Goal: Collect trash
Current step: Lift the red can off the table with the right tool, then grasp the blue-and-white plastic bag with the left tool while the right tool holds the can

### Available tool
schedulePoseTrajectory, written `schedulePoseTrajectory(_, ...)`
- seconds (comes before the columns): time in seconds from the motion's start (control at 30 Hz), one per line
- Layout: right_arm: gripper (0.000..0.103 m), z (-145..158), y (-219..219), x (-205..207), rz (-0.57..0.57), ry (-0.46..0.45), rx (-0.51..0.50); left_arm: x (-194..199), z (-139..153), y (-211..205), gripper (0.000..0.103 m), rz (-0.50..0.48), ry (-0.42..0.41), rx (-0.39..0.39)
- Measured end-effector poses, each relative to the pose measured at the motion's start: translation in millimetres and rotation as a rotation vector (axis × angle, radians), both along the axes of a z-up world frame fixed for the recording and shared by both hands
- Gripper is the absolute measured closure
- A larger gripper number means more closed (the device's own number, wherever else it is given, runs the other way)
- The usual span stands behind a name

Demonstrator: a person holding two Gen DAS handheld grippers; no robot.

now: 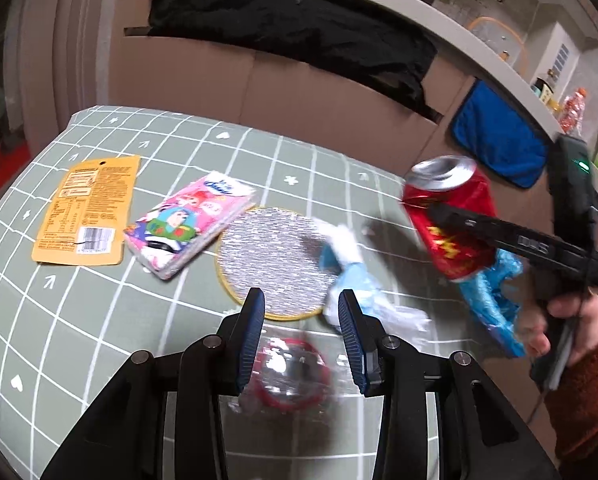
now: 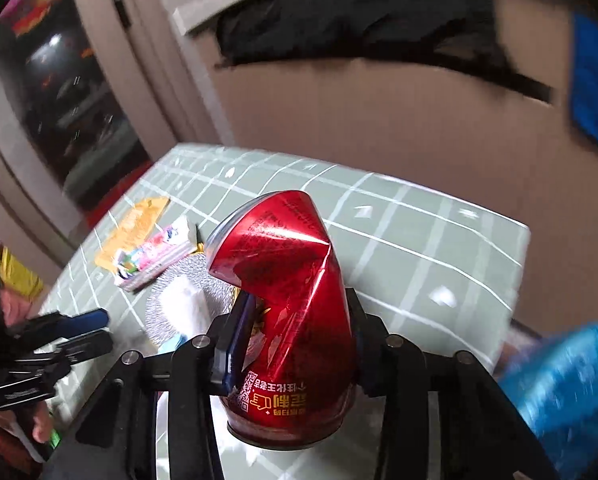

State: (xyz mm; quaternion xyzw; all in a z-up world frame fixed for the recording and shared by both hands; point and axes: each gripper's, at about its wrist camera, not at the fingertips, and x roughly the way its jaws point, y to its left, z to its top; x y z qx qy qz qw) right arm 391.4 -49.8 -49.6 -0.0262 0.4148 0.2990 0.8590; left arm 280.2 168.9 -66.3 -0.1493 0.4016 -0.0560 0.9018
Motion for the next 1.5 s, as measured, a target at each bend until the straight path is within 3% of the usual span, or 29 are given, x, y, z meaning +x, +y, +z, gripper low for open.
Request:
schedulePoseTrajectory(0.17,0.064,14,-41,-48,-0.072,-0.036,0.071,-3,3,-19,0.064,-0.028,-0.007,-0.015)
schedulePoseTrajectory(0.57,0.064,1,-93,-117,-0.159,-0.039,0.121,-3,-1,-50,0.064,-0.035,0.001,0.008)
schedulePoseTrajectory(0.83,0.064,-21,-107,-125,-0.187,0.003,0.131,23,-5,-70,0.064,0.019,0.026,0.069)
schedulePoseTrajectory(1.03,0.064,-22,-112,-131,-0.189,-0.004,0.139,39,-17,-66,0.064,0.147,0.051,0.121)
schedulePoseTrajectory(1.27,0.064,-19,-117,-135,-0.188,-0.017,0.137,36,-27,-62,0.067,0.144,0.066,0.071)
schedulePoseTrajectory(1.5,0.064,-17,-115,-140,-0.173,-0.017,0.139,11,-13,-65,0.072,0.108,0.017,0.105)
